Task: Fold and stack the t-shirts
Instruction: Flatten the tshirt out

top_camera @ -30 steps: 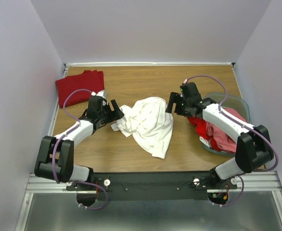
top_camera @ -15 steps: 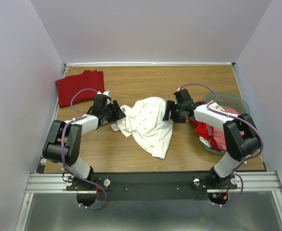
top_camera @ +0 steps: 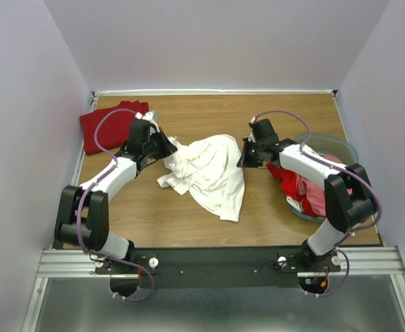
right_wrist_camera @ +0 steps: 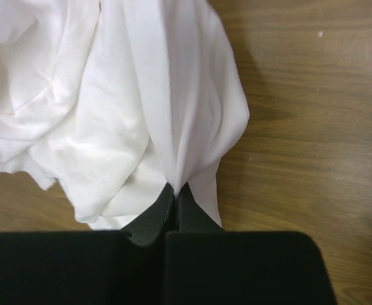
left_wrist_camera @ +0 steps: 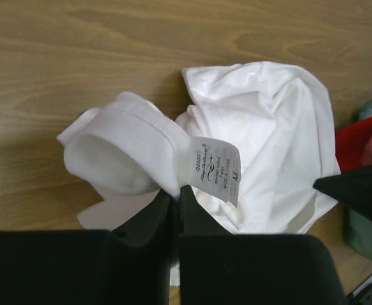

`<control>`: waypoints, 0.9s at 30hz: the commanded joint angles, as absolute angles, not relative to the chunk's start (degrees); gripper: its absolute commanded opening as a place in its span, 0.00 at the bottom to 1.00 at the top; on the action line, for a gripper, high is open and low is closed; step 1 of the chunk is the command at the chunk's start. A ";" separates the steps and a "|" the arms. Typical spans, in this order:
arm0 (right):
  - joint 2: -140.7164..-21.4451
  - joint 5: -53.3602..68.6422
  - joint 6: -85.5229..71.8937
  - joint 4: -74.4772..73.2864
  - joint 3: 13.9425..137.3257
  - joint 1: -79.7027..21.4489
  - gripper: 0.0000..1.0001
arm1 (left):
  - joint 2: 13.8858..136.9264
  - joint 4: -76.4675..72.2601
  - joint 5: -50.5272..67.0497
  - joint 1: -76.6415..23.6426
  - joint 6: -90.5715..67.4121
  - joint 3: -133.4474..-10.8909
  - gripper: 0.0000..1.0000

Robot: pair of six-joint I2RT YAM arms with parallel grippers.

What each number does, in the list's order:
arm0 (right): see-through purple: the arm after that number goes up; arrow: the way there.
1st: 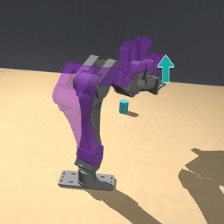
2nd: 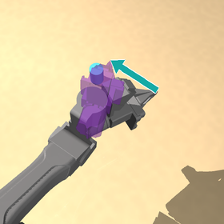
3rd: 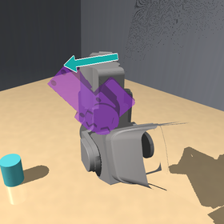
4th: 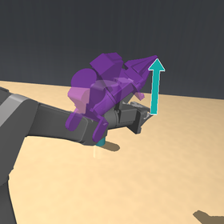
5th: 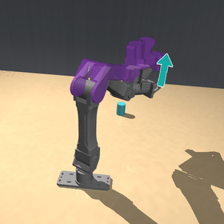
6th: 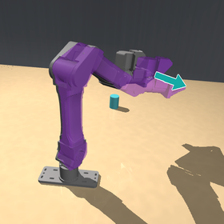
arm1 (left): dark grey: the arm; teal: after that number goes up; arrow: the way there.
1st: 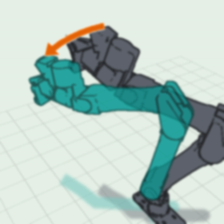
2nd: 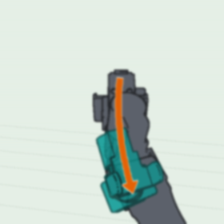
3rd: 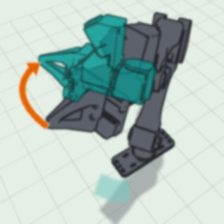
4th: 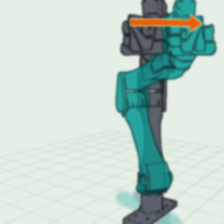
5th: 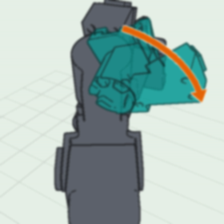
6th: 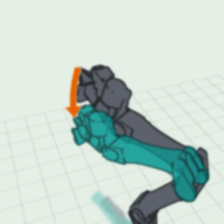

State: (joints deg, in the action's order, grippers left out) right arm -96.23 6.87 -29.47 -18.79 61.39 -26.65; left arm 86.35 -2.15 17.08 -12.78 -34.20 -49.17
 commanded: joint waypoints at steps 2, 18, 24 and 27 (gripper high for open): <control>-86.51 1.95 -26.90 -25.56 68.28 -25.23 0.01 | 76.14 5.79 12.92 -9.95 -31.38 -53.00 0.00; -83.48 -13.10 -20.04 -38.06 84.37 -25.14 0.00 | 59.14 22.77 10.89 7.46 -25.76 -52.21 0.00; -96.75 -7.67 -22.23 -35.51 83.41 -25.14 0.52 | 66.53 19.60 5.19 10.81 -20.31 -50.97 0.68; -98.18 -4.58 -24.95 -35.33 82.01 -25.05 0.78 | 67.77 20.30 3.70 9.76 -18.90 -53.96 0.78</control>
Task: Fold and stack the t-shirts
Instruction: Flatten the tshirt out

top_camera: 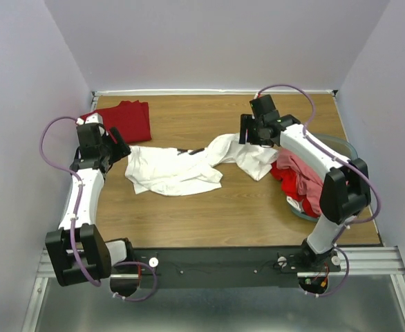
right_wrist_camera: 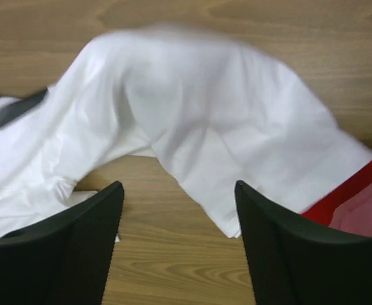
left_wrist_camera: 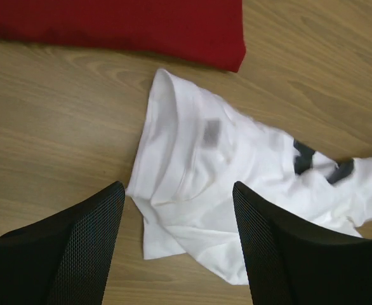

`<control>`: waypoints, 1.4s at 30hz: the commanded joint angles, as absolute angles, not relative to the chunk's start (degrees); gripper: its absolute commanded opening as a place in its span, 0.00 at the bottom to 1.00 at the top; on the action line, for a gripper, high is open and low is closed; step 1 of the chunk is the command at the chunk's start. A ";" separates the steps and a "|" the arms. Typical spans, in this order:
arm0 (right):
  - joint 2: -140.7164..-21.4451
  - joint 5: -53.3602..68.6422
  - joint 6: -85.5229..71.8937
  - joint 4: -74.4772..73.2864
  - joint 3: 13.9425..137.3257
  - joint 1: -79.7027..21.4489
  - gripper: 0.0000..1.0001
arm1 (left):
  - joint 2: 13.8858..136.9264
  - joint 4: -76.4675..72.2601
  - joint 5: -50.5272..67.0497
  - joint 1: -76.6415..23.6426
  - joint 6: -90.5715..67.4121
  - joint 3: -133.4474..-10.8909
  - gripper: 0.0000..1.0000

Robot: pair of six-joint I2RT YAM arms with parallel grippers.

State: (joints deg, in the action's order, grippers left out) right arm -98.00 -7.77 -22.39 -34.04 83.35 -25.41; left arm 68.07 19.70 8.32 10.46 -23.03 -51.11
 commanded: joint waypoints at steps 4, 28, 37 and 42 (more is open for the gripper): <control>-95.45 -3.78 -27.07 -34.28 77.70 -25.05 0.83 | 65.22 20.57 0.44 1.10 -20.46 -53.97 0.78; -88.86 -3.25 -31.82 -33.40 63.90 -19.95 0.87 | 98.96 14.06 6.15 -47.28 -27.77 -65.04 0.56; -86.75 -1.85 -32.08 -32.52 62.84 -18.46 0.88 | 106.25 16.17 -2.37 -49.13 -27.51 -67.85 0.55; -86.14 -1.41 -32.17 -32.17 61.61 -17.84 0.88 | 107.84 16.96 -5.18 -49.13 -26.72 -69.34 0.55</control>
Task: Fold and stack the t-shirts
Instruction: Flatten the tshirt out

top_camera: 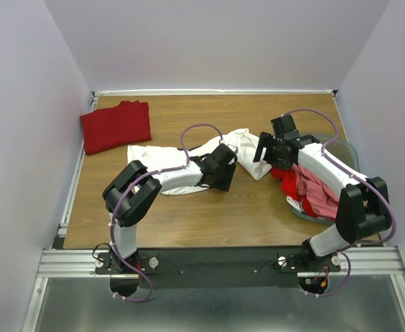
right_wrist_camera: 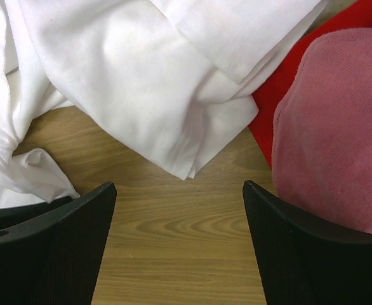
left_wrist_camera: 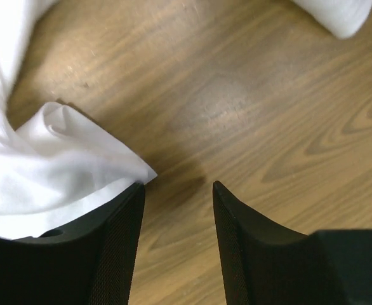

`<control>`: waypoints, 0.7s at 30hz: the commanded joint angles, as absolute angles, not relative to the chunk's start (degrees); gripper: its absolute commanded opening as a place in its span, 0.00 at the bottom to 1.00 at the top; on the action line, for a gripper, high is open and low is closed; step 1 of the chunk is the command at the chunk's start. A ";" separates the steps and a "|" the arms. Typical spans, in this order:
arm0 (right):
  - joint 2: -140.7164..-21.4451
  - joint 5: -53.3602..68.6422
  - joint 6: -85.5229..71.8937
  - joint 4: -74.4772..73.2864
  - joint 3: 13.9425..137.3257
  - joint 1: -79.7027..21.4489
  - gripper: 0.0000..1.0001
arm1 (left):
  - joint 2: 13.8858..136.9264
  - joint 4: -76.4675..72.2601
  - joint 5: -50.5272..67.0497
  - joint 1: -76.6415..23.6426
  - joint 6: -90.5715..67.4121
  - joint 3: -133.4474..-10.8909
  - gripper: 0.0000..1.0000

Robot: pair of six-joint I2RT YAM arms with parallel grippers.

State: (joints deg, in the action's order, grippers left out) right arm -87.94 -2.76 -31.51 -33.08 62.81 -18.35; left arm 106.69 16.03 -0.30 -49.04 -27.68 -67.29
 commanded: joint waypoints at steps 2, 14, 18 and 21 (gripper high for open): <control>-85.87 -1.23 -32.34 -31.99 61.26 -17.58 0.88 | 107.14 16.70 -5.89 -49.13 -26.81 -69.17 0.54; -85.25 -1.23 -32.70 -31.73 60.03 -17.23 0.88 | 103.89 17.93 -5.62 -49.13 -26.63 -68.56 0.54; -85.43 -1.14 -32.78 -31.73 60.12 -17.14 0.88 | 101.34 18.98 -5.89 -49.22 -27.33 -67.76 0.54; -85.87 -0.97 -32.78 -31.73 60.29 -17.05 0.88 | 100.20 19.34 -6.41 -49.22 -27.51 -67.59 0.54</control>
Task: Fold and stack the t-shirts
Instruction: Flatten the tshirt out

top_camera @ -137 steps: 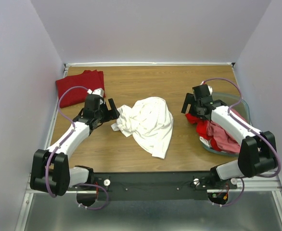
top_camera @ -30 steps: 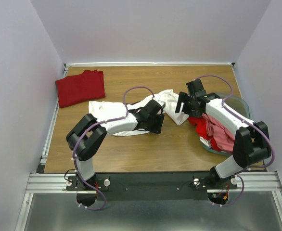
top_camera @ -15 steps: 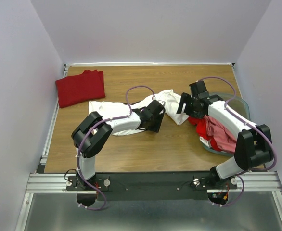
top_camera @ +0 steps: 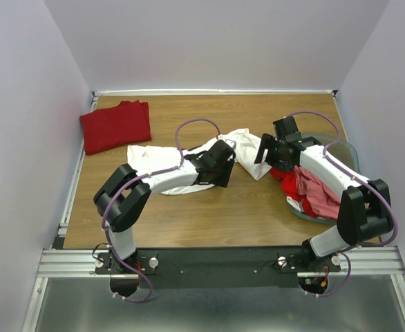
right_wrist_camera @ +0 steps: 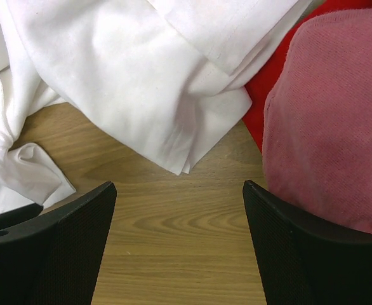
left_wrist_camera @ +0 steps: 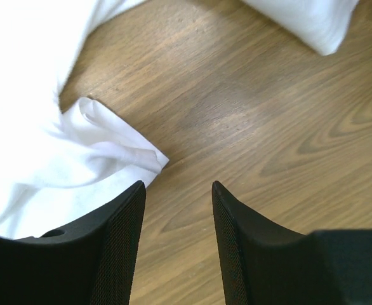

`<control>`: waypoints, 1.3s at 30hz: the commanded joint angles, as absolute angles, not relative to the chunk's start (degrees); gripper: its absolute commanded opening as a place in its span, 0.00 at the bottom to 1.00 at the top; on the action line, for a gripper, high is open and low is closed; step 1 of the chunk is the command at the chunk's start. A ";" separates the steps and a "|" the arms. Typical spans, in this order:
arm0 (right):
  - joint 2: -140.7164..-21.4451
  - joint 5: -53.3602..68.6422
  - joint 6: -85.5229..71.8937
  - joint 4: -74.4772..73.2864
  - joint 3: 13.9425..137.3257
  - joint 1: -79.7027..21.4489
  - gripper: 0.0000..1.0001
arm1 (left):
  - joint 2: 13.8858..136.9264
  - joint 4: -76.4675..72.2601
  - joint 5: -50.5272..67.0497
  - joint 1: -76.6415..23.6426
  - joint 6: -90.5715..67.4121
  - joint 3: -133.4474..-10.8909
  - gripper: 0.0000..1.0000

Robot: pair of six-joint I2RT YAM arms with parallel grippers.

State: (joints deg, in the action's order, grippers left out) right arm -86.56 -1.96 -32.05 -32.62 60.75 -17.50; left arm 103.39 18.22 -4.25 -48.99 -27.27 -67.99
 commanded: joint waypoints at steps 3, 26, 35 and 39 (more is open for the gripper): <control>-86.39 -0.79 -32.78 -31.73 60.73 -17.05 0.88 | 102.03 20.03 -6.42 -49.22 -27.16 -68.20 0.55; -85.25 -0.70 -32.43 -31.64 59.77 -16.26 0.88 | 110.04 19.78 -10.63 -49.13 -24.26 -71.72 0.55; -84.03 -0.53 -32.69 -31.55 58.62 -16.17 0.88 | 112.41 19.34 -12.30 -49.13 -23.38 -71.63 0.43; -83.94 -0.44 -32.70 -31.46 58.18 -16.08 0.88 | 113.38 18.99 -13.18 -49.13 -22.59 -71.81 0.25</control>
